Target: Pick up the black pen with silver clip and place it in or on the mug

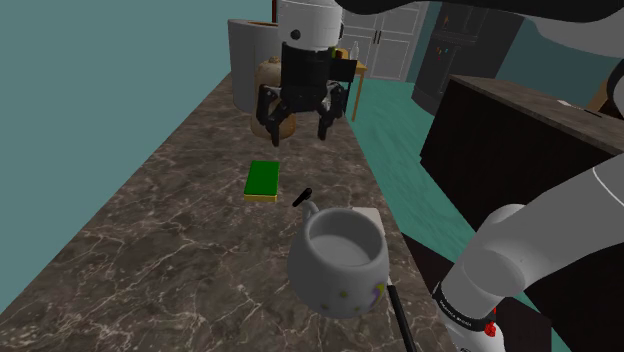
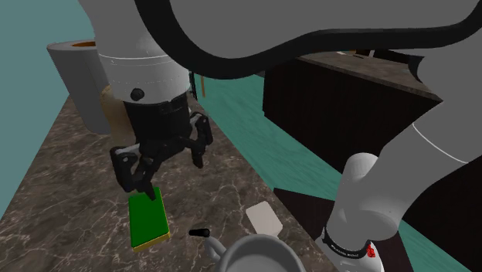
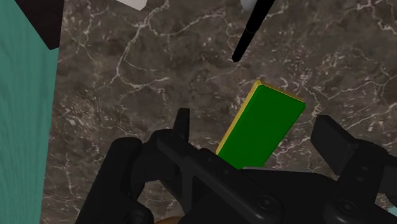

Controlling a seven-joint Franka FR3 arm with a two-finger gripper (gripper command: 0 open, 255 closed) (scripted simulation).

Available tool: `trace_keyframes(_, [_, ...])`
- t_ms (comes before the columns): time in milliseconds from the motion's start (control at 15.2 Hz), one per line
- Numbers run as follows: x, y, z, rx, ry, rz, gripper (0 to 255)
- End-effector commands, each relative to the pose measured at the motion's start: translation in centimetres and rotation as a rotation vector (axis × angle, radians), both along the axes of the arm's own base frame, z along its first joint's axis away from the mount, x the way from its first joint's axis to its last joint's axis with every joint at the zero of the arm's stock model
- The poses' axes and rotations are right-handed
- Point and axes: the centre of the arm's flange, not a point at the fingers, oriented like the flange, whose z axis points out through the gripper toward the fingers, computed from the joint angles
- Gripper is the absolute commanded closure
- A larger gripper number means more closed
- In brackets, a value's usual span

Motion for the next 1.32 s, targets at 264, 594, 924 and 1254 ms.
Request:
trace_keyframes(264, [0.17,-0.06,-1.89,0.0,0.0,-0.001,0])
trace_keyframes(594, [0.17,-0.05,-1.89,0.0,0.0,-0.001,0])
trace_keyframes(924, [0.17,-0.05,-1.89,0.0,0.0,-0.001,255])
trace_keyframes(1254, [0.17,-0.05,-1.89,0.0,0.0,-0.001,255])
